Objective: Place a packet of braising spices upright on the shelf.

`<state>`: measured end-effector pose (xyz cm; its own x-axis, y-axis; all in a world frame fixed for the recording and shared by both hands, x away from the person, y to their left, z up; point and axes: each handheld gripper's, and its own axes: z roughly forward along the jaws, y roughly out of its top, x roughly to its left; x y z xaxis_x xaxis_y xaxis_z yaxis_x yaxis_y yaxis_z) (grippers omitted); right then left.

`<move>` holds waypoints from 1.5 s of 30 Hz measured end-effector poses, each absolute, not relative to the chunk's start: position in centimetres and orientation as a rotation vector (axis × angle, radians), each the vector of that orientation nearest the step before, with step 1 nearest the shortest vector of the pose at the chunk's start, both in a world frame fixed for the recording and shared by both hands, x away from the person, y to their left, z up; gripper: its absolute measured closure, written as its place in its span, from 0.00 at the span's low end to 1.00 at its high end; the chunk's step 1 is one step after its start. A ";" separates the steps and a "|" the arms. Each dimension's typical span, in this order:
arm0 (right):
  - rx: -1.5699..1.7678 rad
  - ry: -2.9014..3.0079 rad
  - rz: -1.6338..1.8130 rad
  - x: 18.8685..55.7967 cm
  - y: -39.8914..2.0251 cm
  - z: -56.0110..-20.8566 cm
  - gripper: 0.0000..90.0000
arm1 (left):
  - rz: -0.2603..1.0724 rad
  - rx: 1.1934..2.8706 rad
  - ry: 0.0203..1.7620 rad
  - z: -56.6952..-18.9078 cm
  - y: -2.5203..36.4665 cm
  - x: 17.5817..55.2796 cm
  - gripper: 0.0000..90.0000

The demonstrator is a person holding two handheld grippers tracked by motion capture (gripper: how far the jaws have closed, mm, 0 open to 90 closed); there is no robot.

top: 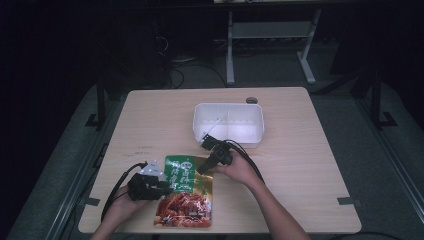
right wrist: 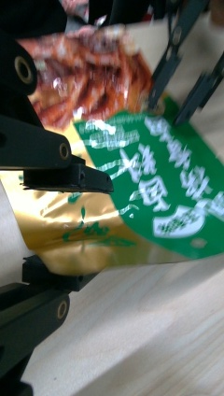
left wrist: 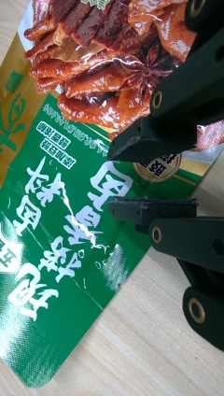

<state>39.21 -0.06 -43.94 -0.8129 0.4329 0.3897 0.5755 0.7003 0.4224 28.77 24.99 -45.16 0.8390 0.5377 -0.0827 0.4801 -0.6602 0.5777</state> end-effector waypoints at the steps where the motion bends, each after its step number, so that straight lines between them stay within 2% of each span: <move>1: -0.804 -2.665 -0.772 39.3 0.1 -44.1 0.72 | 0.126 2.411 0.742 -45.2 25.0 28.8 0.78; 8: -0.825 -2.710 -0.721 39.6 0.8 -44.8 0.80 | 0.133 2.411 0.745 -45.1 24.9 28.8 0.76; 9: -0.826 -2.727 -0.707 39.6 0.9 -45.0 0.86 | 0.149 2.415 0.741 -45.1 24.9 28.7 0.75; 16: -0.807 -2.716 -0.738 39.5 0.8 -44.5 0.99 | 0.228 2.386 0.771 -44.4 25.4 28.6 0.73; 31: -0.800 -2.739 -0.801 38.5 -0.3 -42.2 1.00 | 0.269 2.305 0.873 -43.8 28.0 29.0 0.63; 45: -0.817 -2.767 -0.854 37.5 -2.2 -39.2 1.00 | 0.289 2.266 0.900 -43.8 28.8 29.2 0.56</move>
